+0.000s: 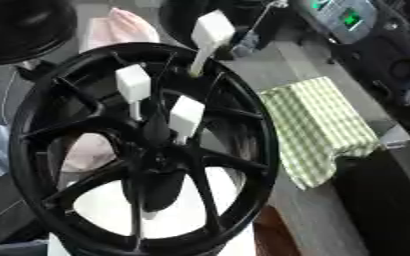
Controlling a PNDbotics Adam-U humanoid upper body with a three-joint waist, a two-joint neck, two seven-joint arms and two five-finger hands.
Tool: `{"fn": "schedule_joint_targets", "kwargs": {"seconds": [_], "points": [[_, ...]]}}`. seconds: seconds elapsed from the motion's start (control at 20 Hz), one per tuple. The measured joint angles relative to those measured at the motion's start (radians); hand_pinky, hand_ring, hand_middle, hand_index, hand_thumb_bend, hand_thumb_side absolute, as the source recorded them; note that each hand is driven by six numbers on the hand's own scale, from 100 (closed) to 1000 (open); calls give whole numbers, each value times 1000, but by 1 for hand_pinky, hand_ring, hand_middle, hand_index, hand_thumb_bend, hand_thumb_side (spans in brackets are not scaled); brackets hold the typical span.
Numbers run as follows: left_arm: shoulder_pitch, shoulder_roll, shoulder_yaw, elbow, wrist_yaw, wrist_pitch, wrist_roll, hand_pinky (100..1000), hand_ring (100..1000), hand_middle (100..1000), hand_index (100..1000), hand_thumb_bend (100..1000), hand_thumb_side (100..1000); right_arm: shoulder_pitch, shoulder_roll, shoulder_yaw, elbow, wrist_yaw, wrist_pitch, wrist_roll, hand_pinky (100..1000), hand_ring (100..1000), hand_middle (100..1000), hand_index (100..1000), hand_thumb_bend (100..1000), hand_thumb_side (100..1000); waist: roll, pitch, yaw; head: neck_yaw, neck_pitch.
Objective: Pull the pin out of the wheel hub.
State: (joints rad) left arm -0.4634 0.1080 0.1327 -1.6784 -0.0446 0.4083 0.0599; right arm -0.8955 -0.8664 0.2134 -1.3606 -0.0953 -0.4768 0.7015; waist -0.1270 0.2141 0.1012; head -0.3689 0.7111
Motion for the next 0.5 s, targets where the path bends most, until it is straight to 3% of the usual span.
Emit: {"fn": "schedule_joint_targets", "kwargs": {"seconds": [0.5], "points": [[14,43,26,7,0,-4,26,698,660,497,747,143,945,214,-232,-251,118,-156,-49,-49,638,480,234,444,352,100,16,-3,-105,75,35]]}}
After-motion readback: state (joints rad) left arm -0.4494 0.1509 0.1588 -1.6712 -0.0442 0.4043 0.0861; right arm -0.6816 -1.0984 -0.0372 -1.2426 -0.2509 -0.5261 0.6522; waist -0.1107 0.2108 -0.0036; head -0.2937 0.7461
